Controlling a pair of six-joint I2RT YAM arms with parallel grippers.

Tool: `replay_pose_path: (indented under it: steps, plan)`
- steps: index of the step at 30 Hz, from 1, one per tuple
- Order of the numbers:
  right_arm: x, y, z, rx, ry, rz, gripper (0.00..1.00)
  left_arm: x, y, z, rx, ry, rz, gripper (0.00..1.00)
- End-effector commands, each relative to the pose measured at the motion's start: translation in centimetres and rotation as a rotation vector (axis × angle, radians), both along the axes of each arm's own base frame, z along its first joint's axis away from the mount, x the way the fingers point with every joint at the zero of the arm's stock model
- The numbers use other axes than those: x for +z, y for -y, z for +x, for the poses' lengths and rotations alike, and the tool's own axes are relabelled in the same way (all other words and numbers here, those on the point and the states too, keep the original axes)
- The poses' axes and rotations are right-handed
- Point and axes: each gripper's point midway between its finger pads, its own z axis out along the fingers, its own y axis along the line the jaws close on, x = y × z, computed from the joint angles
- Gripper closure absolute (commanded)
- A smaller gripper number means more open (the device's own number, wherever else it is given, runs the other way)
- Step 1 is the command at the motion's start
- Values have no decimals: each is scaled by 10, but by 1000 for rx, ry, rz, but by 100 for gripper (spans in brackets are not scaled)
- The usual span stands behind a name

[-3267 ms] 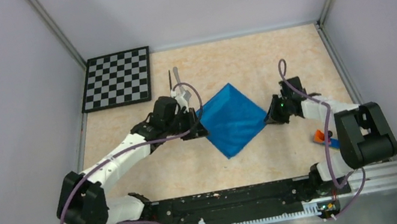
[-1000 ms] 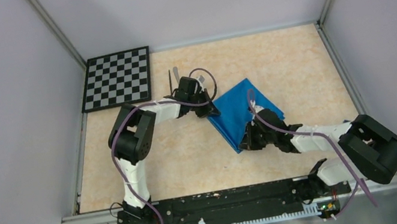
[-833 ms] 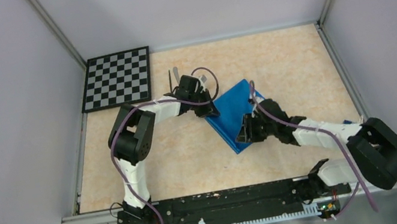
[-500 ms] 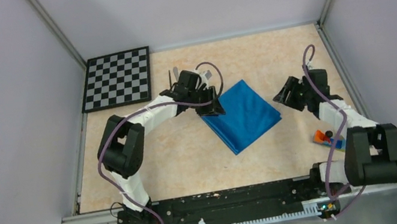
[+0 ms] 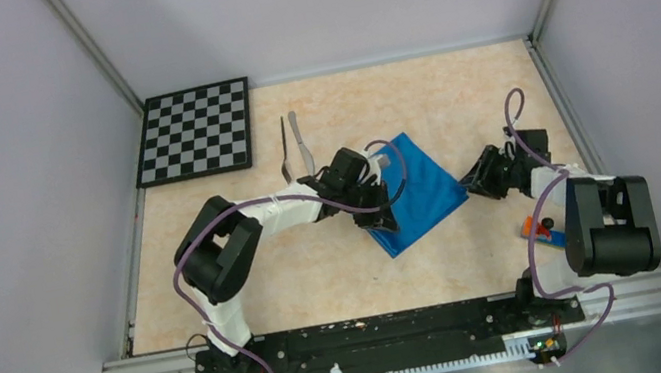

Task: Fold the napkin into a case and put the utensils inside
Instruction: Rotate the square-folded napkin at the center of the board.

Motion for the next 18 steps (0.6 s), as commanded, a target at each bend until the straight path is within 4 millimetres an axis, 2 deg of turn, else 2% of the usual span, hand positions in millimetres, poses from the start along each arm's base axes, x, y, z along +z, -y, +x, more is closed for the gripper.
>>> replay_pose_path:
  steps: [1, 7, 14, 18]
  plan:
    - [-2, -2, 3, 28, 39, 12, 62, 3, 7, 10, 16, 38, -44, 84]
    - [-3, -3, 2, 33, 41, 13, 72, -3, 9, -3, 9, 6, -49, 88]
    - [7, 1, 9, 28, 80, -15, 73, -22, -3, -31, 7, -42, -18, 90]
    - [7, 0, 8, 31, 81, -12, 82, -25, -8, -34, 23, -40, -22, 91]
